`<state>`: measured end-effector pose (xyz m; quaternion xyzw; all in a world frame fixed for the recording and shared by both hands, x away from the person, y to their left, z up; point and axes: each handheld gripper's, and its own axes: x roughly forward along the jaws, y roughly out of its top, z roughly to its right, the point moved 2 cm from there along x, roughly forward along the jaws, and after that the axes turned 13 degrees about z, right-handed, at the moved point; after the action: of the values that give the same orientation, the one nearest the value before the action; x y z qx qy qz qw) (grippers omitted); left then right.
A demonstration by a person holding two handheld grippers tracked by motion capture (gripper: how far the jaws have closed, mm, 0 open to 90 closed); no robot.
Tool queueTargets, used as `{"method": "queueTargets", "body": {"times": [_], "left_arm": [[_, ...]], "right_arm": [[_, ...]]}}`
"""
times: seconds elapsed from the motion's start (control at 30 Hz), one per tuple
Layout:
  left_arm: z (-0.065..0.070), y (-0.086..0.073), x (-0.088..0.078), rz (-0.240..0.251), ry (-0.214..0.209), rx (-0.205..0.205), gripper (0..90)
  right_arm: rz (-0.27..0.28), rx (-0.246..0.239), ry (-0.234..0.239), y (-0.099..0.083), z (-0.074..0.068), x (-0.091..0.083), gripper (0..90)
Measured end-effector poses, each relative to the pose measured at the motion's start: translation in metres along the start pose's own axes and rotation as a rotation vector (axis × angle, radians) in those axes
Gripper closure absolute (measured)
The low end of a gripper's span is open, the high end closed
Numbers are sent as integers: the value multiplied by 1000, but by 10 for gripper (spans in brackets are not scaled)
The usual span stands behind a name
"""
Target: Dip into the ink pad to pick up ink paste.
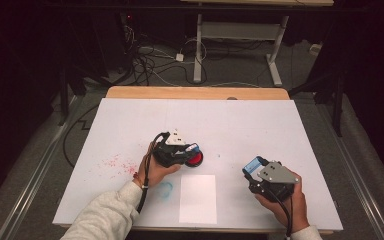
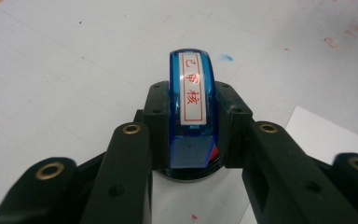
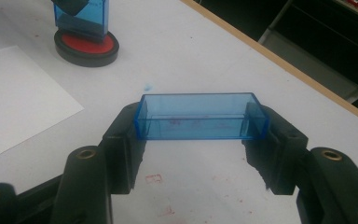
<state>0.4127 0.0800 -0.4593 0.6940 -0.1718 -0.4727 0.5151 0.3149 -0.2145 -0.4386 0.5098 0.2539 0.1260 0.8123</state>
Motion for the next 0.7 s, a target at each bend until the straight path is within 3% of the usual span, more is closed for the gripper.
{"method": "queueTargets", "body": {"times": [0.33, 0.7], "left_arm": [[1, -2, 4, 19, 15, -3, 684], [-2, -7, 4, 32, -5, -23, 685]], "right_arm": [[2, -3, 9, 0, -2, 1, 410], [2, -4, 19, 0, -3, 1, 410]]}}
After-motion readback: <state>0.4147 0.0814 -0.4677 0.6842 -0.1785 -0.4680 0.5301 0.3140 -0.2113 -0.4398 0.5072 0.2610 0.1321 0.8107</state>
